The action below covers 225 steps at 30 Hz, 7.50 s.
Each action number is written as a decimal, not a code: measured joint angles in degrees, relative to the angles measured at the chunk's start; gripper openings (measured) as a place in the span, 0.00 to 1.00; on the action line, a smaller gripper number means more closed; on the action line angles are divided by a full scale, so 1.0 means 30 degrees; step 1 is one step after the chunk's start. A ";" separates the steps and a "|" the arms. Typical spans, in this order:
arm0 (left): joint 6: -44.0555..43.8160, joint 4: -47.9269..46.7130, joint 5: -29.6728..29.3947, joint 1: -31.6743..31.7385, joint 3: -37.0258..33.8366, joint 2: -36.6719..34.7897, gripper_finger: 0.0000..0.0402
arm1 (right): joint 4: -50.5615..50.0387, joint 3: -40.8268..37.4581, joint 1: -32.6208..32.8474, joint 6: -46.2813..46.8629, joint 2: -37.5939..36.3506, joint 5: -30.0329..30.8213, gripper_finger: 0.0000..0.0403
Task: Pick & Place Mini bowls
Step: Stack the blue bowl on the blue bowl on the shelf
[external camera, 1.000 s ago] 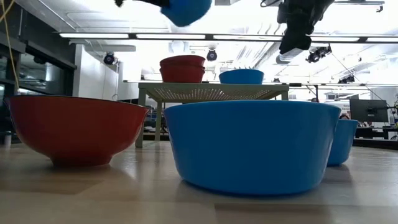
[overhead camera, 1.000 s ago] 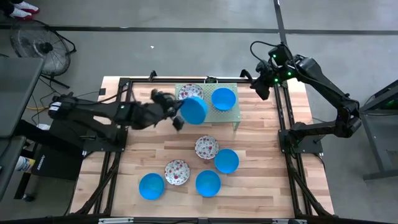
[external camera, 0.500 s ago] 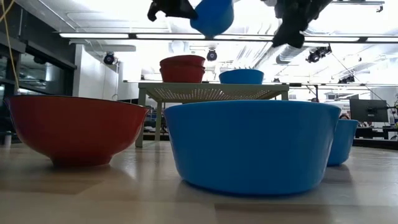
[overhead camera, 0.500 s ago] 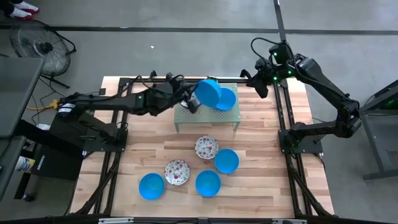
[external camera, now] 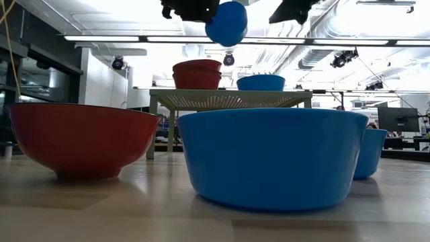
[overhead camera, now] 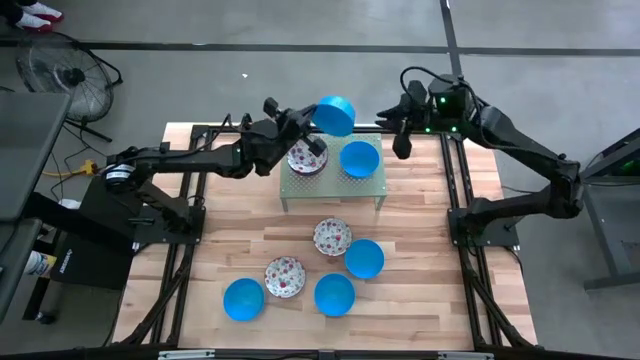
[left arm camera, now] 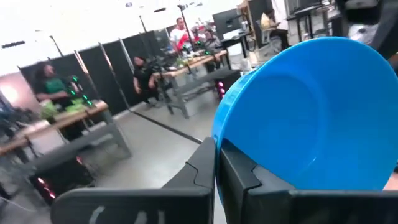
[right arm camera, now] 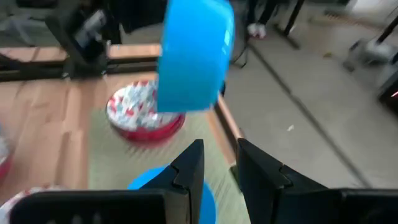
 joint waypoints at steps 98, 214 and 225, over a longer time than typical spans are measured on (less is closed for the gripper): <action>1.0701 -0.8693 0.6488 0.2242 0.3734 -0.3237 0.53 | -0.5091 0.3992 -0.0708 0.4349 0.3526 0.5184 0.00; -0.8680 0.9892 0.9048 0.1126 -2.1026 -1.3464 0.53 | -0.7877 0.4561 -0.2420 0.5783 0.6309 -0.3017 0.00; -0.8614 0.9851 0.9661 0.1126 -2.1026 -1.3966 0.53 | -0.7926 0.4561 -0.2556 0.5639 0.6309 -0.3141 0.00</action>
